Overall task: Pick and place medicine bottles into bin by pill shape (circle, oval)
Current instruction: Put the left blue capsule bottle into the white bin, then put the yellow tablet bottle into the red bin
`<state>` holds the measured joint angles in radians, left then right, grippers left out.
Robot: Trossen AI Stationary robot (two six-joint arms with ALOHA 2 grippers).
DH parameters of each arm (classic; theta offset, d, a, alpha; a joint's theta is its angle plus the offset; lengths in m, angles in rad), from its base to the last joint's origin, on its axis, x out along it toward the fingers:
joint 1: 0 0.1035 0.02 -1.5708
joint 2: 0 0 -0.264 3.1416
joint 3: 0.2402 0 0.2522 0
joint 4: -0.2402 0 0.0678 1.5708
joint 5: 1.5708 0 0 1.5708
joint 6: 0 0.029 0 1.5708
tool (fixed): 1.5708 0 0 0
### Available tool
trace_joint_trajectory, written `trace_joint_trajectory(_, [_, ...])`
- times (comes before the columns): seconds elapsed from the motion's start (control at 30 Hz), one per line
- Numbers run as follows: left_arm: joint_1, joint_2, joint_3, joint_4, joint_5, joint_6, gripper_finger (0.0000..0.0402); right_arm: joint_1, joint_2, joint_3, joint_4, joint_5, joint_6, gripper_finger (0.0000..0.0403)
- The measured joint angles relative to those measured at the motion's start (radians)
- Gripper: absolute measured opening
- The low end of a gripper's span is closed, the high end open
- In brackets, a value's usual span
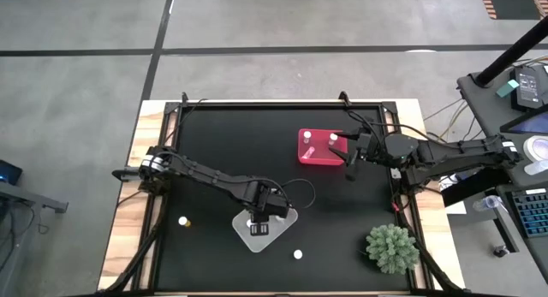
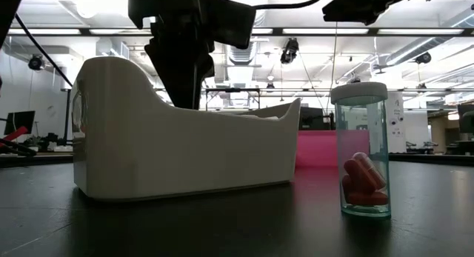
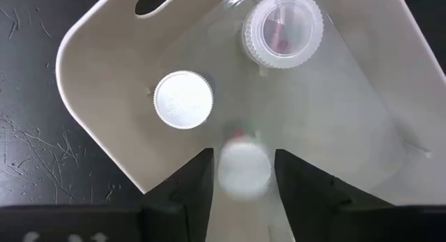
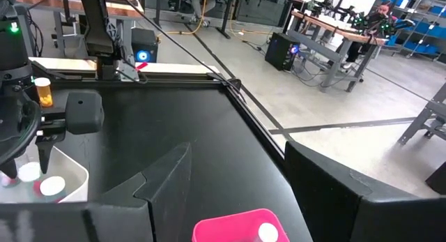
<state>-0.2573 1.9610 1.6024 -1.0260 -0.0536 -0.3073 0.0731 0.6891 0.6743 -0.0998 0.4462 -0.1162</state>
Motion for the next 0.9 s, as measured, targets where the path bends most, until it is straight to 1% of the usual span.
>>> trace_joint_trajectory(0.23, [0.000,0.000,0.000,-0.002,0.000,0.000,0.0166,0.000,0.000,0.000,0.000,0.000,0.000,0.0224])
trace_joint_trajectory(0.6, [0.000,-0.027,0.002,-0.047,0.001,0.002,0.0168,0.000,0.000,0.000,0.000,0.000,0.000,0.0224])
trace_joint_trajectory(0.9, [0.000,-0.075,0.042,-0.061,0.023,0.058,0.0169,0.000,0.000,0.000,0.000,0.000,0.000,0.0224])
